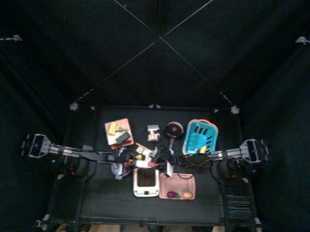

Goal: Place salmon in basket

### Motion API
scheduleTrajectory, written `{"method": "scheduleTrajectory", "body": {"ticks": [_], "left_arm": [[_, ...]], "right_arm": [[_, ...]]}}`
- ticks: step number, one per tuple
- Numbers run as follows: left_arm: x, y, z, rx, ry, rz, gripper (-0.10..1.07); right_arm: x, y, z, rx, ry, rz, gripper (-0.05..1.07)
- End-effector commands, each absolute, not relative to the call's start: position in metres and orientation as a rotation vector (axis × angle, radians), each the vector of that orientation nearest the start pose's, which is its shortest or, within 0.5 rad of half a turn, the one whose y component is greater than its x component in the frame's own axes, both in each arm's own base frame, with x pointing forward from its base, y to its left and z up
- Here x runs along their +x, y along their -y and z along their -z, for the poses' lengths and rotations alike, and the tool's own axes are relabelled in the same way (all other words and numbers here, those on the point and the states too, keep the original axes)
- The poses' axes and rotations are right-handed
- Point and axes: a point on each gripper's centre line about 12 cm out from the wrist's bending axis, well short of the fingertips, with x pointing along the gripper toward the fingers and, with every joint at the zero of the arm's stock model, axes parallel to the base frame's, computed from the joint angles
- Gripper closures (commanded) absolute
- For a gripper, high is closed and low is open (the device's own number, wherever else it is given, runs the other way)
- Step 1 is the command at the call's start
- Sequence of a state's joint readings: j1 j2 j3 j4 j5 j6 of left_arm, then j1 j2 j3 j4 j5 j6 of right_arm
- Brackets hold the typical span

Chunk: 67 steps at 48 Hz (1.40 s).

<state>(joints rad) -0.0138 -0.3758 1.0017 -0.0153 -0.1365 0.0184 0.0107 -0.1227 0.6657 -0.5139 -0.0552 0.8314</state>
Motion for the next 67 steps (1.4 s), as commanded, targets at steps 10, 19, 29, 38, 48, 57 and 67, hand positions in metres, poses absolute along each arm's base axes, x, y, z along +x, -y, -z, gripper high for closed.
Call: {"method": "scheduleTrajectory", "body": {"ticks": [10,19,29,38,48,57,67], "left_arm": [[0.294,0.003,-0.202,0.003,-0.465,0.008,0.38],[0.294,0.003,-0.202,0.005,-0.465,0.009,0.38],[0.294,0.003,-0.201,0.005,-0.466,0.008,0.38],[0.294,0.003,-0.201,0.009,-0.468,0.010,0.38],[0.294,0.003,-0.201,0.009,-0.468,0.010,0.38],[0.294,0.002,-0.200,0.007,-0.469,0.008,0.38],[0.294,0.003,-0.201,0.008,-0.468,0.009,0.38]], "right_arm": [[0.366,0.000,-0.254,0.382,-0.459,0.102,0.40],[0.332,0.011,-0.257,0.532,-0.579,0.253,0.40],[0.294,0.023,-0.261,0.640,-0.712,0.387,0.40],[0.266,0.040,-0.269,0.699,-0.777,0.514,0.40],[0.223,0.068,-0.273,0.806,-0.803,0.736,0.40],[0.191,0.088,-0.259,0.853,-0.746,0.906,0.40],[0.171,0.109,-0.225,0.928,-0.688,1.067,0.38]]}}
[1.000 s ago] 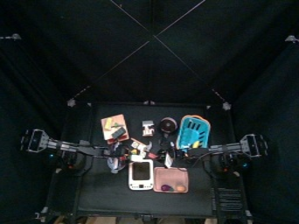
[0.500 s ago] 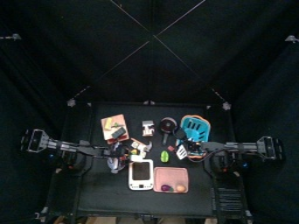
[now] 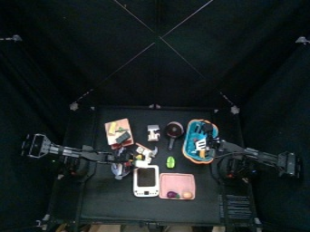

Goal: Place salmon in basket

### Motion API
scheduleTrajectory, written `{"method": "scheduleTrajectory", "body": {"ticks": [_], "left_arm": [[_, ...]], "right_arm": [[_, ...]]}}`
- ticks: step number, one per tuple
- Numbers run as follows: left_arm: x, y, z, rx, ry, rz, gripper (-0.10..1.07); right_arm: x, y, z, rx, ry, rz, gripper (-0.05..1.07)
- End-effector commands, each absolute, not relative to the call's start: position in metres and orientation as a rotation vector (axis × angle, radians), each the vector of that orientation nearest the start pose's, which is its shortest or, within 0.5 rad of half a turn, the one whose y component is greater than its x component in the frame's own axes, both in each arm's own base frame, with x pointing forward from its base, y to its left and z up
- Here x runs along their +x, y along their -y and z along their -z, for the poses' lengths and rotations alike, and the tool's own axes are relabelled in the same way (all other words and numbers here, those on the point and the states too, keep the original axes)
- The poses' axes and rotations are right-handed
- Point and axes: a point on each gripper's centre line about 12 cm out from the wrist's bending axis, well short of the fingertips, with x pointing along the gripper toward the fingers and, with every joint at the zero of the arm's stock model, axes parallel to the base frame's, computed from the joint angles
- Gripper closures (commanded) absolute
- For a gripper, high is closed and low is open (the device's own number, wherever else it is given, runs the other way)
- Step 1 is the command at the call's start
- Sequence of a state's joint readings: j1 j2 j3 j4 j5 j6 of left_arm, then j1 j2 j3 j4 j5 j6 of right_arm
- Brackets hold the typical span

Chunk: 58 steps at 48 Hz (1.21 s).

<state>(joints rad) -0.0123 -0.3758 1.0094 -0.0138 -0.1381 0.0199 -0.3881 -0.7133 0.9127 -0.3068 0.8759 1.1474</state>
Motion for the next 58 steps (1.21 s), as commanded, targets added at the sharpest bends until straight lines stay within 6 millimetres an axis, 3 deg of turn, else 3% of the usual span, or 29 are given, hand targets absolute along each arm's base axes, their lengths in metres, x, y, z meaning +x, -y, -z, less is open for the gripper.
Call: {"method": "scheduleTrajectory", "body": {"ticks": [1,14,28,58], "left_arm": [[0.294,0.003,-0.200,0.009,-0.469,0.010,0.38],[0.293,0.002,-0.199,0.009,-0.472,0.007,0.38],[0.292,0.002,-0.198,0.007,-0.480,0.006,0.38],[0.292,0.002,-0.197,0.007,-0.482,0.006,0.38]], "right_arm": [[0.171,0.111,-0.222,0.929,-0.684,1.072,0.38],[0.170,0.124,-0.194,0.955,-0.630,1.080,0.38],[0.169,0.135,-0.168,0.953,-0.716,1.142,0.37],[0.176,0.139,-0.166,0.952,-0.705,1.124,0.20]]}}
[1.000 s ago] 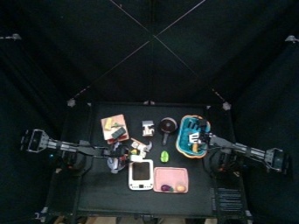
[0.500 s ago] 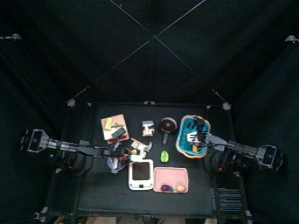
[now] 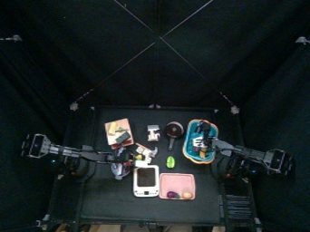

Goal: Place salmon in basket

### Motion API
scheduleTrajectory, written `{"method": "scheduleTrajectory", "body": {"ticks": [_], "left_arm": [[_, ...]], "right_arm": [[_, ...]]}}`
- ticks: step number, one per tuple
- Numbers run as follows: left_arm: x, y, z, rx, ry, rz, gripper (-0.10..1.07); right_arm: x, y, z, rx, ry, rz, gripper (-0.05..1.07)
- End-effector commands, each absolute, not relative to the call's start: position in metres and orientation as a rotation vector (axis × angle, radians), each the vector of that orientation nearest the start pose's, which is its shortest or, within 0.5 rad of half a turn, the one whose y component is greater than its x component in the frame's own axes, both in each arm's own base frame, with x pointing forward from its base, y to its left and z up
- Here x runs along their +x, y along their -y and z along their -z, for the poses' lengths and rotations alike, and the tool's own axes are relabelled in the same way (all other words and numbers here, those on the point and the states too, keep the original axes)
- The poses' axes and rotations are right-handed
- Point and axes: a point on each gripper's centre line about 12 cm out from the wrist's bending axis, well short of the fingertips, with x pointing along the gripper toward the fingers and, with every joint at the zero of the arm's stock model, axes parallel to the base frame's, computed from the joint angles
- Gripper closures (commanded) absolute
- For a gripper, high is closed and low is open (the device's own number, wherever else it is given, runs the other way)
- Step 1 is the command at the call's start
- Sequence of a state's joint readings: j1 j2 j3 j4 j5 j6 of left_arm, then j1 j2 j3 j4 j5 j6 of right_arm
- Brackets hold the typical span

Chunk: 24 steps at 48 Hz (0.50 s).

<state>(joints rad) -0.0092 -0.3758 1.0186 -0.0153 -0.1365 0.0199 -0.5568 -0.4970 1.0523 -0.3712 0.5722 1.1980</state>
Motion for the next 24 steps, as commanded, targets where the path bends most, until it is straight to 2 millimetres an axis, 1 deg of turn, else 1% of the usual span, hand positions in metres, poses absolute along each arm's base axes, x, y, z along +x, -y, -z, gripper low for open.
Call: {"method": "scheduleTrajectory", "body": {"ticks": [1,11,24], "left_arm": [[0.2914,0.0015,-0.1965,0.007,-0.485,0.005,0.38],[0.2916,0.0020,-0.1975,0.007,-0.482,0.006,0.38],[0.2917,0.0015,-0.1970,0.005,-0.483,0.004,0.38]], "right_arm": [[0.1764,0.1384,-0.1662,0.950,-0.706,1.123,0.20],[0.1793,0.1393,-0.1711,0.948,-0.691,1.114,0.20],[0.1808,0.1386,-0.1724,0.944,-0.689,1.107,0.20]]}}
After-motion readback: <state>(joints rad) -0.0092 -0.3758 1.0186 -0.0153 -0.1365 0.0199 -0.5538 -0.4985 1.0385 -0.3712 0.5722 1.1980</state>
